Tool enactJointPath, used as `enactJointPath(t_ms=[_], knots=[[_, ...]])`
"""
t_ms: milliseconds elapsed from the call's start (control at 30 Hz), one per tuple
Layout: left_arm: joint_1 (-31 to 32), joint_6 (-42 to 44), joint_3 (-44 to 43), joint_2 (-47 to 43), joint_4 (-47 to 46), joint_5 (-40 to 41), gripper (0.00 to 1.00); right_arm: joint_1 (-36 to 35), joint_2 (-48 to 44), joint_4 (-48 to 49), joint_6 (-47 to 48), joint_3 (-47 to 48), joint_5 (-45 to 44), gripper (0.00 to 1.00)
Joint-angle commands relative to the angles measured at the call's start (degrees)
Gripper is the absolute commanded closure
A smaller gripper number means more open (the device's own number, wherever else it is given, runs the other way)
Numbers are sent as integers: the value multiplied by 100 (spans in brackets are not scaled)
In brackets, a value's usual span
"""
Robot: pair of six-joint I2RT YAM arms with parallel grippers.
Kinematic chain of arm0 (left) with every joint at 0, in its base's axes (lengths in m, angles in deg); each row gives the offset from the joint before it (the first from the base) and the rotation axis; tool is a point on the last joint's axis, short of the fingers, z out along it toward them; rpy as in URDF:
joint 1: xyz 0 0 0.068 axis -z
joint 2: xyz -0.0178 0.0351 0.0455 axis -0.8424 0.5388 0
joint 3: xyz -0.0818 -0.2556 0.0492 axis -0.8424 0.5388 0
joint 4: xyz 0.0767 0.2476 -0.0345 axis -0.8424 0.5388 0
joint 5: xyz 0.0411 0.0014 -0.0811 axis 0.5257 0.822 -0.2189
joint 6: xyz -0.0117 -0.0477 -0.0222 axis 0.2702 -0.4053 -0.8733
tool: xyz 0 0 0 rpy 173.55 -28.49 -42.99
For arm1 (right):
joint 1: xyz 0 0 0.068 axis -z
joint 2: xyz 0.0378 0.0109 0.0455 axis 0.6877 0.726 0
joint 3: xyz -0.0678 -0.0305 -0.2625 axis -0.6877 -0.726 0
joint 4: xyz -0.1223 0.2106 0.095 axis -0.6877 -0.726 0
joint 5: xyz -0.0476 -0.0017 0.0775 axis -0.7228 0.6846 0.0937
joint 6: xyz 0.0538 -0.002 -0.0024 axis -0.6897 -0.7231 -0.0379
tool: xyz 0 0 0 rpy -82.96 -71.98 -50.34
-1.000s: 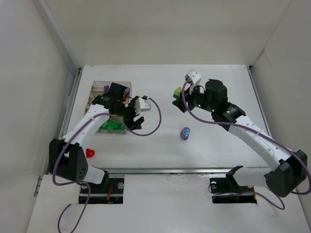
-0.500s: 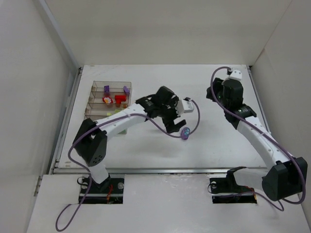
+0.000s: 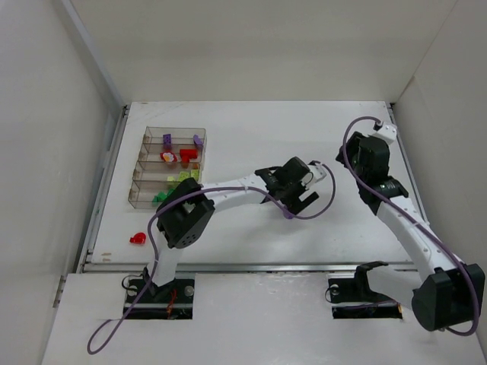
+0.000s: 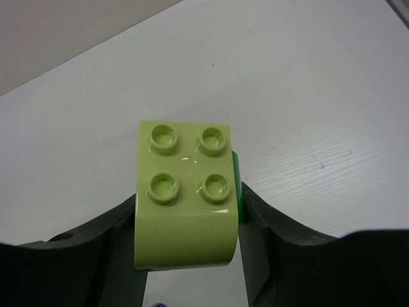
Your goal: Sort the legos into containers by color
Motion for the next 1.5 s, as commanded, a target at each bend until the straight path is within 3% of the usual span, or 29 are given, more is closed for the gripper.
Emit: enactJointPath(t_ms=[0,133,300,733,1033,1200,1300,1467], knots=[[22,-572,-66,59,-176,815,0,37,-435,327,-30,-152,-118,100],[22,-572,137,121,-238,1009,0,37,-629,389,198,-215,-65,100],[101,-642,348,-11,-185,500,0,37,-735,389,251,-320,-12,100],[225,-519,955,-318,-185,174,6,37,-787,389,-47,-592,111,100],[110,-572,1096,-318,-580,174,27,37,-954,389,5,-645,163,100],[110,-572,1043,-265,-747,113,46,37,-902,389,67,-645,224,100],[110,-572,1043,-265,-809,113,53,37,-902,389,67,-645,295,100],[110,-572,1043,-213,-809,113,89,37,-849,389,120,-593,295,100]])
